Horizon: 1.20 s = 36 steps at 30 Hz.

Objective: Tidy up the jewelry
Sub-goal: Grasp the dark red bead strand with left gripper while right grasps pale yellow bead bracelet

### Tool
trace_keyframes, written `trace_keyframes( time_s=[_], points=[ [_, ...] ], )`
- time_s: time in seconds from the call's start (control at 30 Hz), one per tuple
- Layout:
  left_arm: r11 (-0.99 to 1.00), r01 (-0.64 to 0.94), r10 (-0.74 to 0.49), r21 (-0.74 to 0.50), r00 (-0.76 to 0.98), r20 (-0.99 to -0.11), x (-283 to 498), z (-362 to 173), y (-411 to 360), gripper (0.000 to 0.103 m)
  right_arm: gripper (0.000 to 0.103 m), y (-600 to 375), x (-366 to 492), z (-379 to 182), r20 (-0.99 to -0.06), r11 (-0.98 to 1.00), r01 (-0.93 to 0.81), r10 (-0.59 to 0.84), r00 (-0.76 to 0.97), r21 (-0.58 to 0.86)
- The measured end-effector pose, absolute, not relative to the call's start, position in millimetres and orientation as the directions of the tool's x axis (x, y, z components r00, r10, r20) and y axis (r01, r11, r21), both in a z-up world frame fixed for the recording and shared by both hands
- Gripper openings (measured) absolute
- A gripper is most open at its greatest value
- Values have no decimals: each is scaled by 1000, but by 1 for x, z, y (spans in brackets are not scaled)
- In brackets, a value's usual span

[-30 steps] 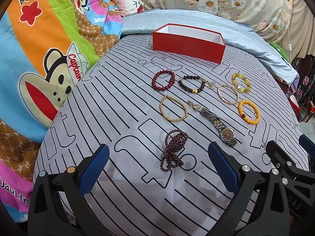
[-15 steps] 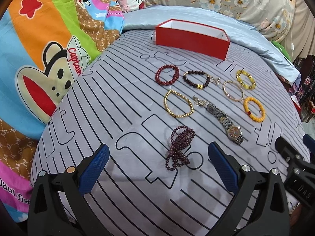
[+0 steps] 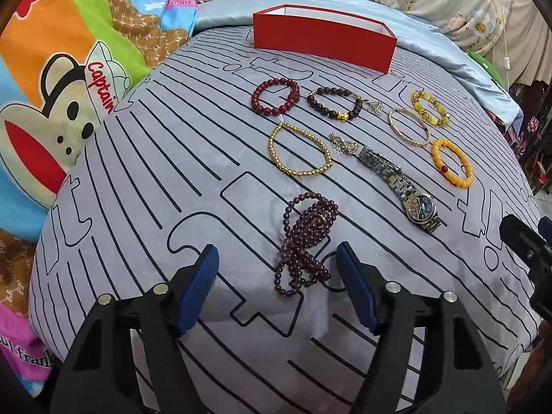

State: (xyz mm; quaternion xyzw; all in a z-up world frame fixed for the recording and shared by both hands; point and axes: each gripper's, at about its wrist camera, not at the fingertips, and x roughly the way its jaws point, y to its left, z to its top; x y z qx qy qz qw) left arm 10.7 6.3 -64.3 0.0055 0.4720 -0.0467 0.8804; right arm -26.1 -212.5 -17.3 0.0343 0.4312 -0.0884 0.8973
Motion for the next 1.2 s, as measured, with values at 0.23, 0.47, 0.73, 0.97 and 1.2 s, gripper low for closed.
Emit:
trace_keyframes(
  time_s=[0.23,0.47,0.73,0.97,1.2],
  points=[
    [992,117,-94,-34,557,-825,13,-62,4,40,96,-218,-19,-23,-787,981,196,-126,604,-6],
    [989,126,-133,-76,550,-824,23,-59,8,16,96,-220,-11,-24,-790,981,192,-125,600,-9],
    [988,131,-143,-83,571,-808,32,-50,12,12,96,-226,3,-22,-787,981,195,-120,605,0],
    [990,108,-139,-93,591,-795,44,-43,20,12,96,-234,26,-17,-774,979,205,-130,620,1],
    [992,91,-127,-89,613,-780,59,-33,27,12,89,-248,57,-14,-768,975,218,-108,631,42]
  ],
)
